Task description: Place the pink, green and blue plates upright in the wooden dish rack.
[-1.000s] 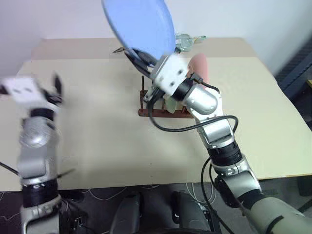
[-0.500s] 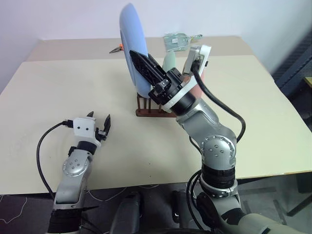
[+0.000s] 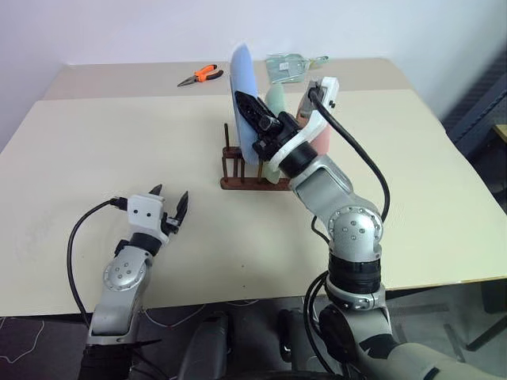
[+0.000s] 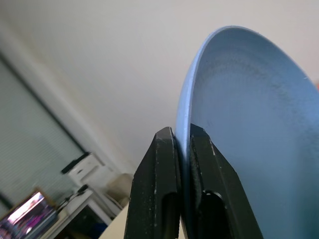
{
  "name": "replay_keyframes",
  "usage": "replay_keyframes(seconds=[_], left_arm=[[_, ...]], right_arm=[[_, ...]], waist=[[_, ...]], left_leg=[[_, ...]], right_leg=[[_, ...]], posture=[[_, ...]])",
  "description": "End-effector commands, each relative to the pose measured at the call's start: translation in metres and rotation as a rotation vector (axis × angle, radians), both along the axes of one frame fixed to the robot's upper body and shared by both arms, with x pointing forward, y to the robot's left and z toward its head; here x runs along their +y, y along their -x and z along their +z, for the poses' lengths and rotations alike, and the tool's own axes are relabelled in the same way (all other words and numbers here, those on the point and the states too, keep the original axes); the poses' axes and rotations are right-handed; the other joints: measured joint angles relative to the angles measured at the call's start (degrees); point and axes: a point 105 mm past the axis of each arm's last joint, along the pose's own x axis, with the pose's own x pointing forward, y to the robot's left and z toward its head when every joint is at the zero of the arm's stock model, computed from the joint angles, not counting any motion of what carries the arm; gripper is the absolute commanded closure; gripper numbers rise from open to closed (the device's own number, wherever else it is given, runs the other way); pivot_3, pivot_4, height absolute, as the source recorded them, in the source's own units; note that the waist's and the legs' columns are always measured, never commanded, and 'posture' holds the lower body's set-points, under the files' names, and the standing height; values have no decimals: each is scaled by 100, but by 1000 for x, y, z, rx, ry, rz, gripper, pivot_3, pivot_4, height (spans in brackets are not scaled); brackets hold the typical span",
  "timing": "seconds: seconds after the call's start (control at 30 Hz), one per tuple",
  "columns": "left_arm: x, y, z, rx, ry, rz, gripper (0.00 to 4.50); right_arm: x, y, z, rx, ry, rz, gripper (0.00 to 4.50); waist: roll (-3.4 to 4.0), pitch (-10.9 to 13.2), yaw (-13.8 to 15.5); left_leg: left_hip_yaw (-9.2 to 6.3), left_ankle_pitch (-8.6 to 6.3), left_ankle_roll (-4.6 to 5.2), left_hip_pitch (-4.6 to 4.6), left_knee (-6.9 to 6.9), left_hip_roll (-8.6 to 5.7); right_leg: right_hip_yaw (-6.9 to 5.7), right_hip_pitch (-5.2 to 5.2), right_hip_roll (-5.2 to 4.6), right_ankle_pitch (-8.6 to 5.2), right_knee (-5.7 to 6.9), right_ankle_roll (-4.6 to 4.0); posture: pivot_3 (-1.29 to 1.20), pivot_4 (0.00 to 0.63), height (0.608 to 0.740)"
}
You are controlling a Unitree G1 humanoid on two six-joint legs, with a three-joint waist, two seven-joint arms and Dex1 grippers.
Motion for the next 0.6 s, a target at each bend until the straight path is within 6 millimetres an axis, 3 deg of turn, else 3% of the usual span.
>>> replay_keyframes(seconds=[0.03,0.17,0.47,0.6], left_arm=[[-11,4,11,-43,-25,-50,1444],[-13,5,10,-40,-24,-55,1444],[-13,5,8,-35,-15,-51,1444],[-14,4,7,-35,-13,-56,1444]], right_arm=[[12,1,15,18,-75,42,4500],[7,2,25,-22,-86,34,4500],[6,33,66,-222,-147,92,4500],[9,41,70,-222,-174,139,4500]], waist=[[3,2,-7],[6,2,-9],[8,4,1],[8,4,5]], left_leg=[[0,0,0,0,0,1],[2,0,1,-1,0,2],[5,1,2,-2,0,3],[5,1,3,-2,1,3]], right_leg=[[0,0,0,0,0,0],[0,0,0,0,-1,0],[-2,-2,3,0,0,0],[-2,-1,2,0,0,1]], posture=[[0,150,738],[0,150,738],[0,150,738],[0,150,738]])
